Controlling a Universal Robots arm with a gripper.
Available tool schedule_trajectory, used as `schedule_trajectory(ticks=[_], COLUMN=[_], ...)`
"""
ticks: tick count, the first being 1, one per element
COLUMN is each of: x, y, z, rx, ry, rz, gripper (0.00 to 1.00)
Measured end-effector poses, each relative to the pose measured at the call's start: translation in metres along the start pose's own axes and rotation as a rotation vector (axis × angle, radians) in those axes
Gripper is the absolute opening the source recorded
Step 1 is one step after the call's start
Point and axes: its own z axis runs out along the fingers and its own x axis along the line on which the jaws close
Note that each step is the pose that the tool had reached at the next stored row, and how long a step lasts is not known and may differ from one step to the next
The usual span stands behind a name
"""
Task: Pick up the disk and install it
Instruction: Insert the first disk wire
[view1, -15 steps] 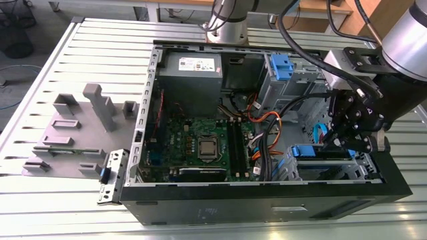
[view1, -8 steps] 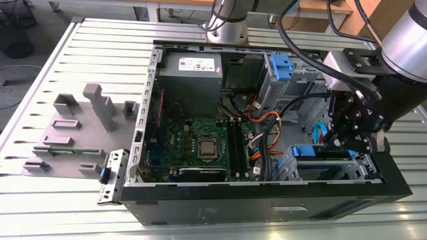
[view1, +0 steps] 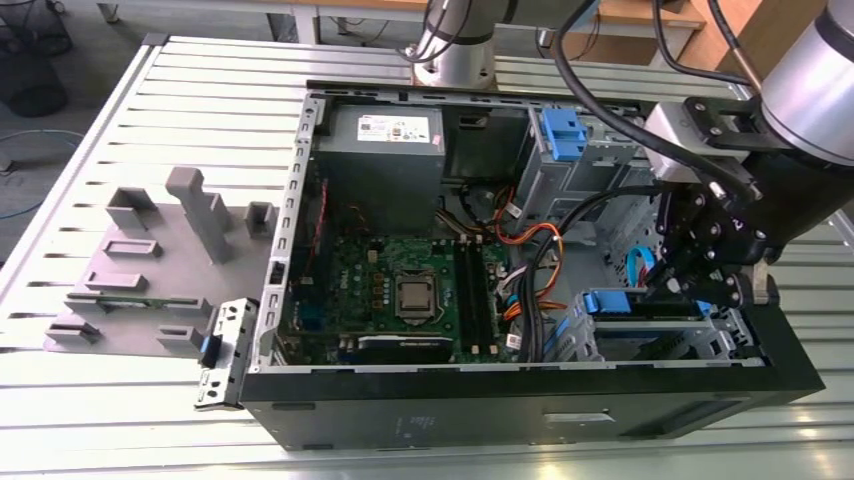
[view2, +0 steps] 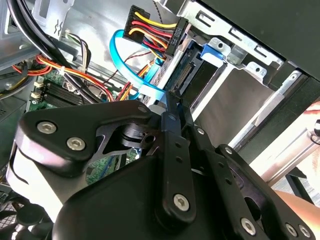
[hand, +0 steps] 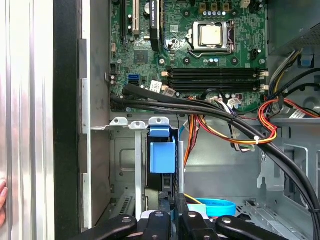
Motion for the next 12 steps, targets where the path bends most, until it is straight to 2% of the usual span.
schedule_trajectory(ticks=[4, 12], x=[-0.0001, 0.0], y=[0.0004, 0.001], z=[0.0007, 0.0026], rx=[0.0015, 0.0053], ry=[-0.0019, -0.0022], rz=[0.0, 0.0], gripper=[0.16, 0.16])
